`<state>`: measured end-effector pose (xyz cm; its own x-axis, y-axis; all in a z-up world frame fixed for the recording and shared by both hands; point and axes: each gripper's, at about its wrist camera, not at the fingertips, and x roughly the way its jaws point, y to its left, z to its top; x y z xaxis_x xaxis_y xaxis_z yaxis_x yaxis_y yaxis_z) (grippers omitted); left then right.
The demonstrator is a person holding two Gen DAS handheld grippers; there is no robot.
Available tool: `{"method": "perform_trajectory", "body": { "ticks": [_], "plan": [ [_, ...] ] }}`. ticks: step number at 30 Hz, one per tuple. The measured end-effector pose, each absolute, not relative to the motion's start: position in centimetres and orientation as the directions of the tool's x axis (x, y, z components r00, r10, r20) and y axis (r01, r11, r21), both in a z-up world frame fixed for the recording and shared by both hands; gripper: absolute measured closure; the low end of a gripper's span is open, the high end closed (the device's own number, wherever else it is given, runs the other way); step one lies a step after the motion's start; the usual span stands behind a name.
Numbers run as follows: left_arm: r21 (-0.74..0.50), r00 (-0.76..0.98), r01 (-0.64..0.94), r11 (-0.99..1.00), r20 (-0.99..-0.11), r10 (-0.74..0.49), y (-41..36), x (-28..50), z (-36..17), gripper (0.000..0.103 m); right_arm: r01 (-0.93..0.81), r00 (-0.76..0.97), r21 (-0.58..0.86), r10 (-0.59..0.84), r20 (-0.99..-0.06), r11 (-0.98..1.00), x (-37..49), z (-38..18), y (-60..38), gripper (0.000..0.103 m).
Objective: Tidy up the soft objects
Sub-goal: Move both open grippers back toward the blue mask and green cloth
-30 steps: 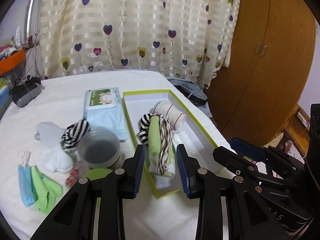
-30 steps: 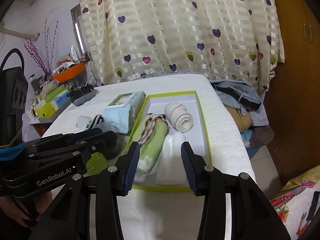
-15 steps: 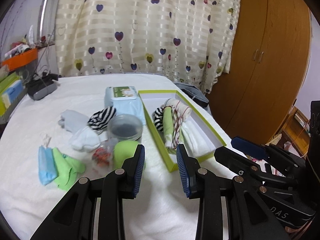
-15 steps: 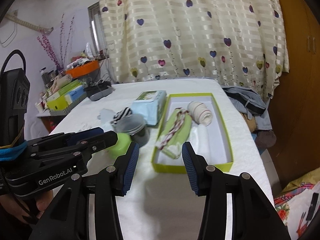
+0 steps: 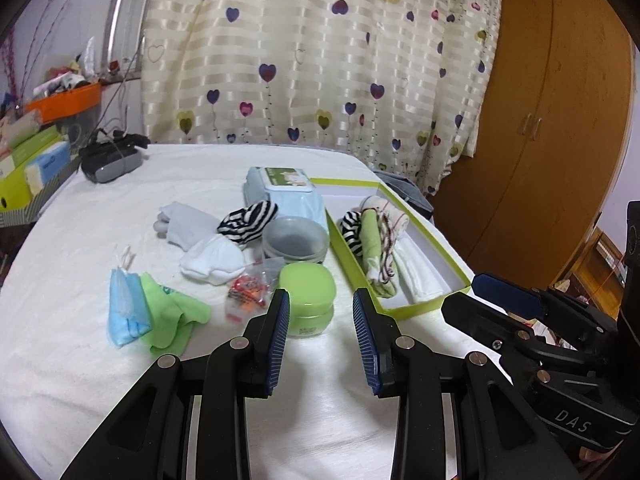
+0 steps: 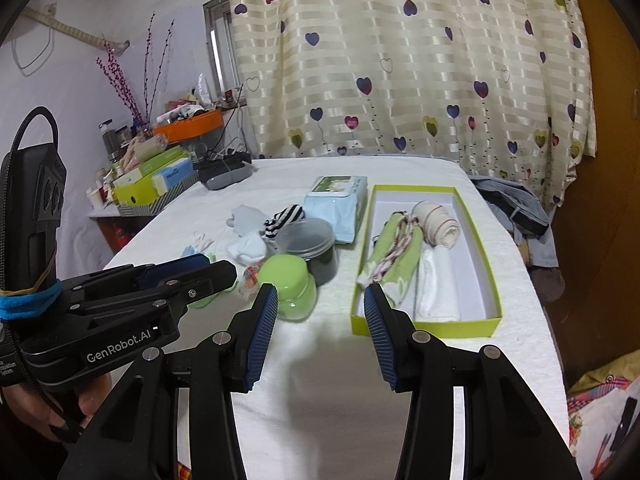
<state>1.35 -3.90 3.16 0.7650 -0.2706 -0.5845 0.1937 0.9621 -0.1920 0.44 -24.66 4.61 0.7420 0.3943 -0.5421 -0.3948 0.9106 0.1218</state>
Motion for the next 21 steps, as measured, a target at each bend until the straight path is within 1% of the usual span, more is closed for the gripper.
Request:
{"method": "perform_trajectory", "body": {
  "ticks": [15, 19, 21],
  "plan": [
    [-0.213, 0.777, 0.099, 0.972, -0.593, -0.209, 0.6, 1.8, 2.3, 0.072, -0.458, 0.709, 0.14, 0.455, -0.538, 0.878, 1.0, 4.6, -21.8, 0.057],
    [-0.214, 0.78, 0.061, 0.975, -0.599, -0.18, 2.1, 2.0, 2.0, 0.068, -0.485, 0.698, 0.141, 0.479, -0.532, 0.863, 1.0, 4.7, -20.8, 0.057],
    [-0.218, 0.779, 0.045, 0.975, -0.603, -0.17, 2.9, 2.1, 1.7, 0.068, -0.495, 0.691, 0.142, 0.487, -0.534, 0.857, 1.1, 4.6, -20.4, 0.057]
  ]
}}
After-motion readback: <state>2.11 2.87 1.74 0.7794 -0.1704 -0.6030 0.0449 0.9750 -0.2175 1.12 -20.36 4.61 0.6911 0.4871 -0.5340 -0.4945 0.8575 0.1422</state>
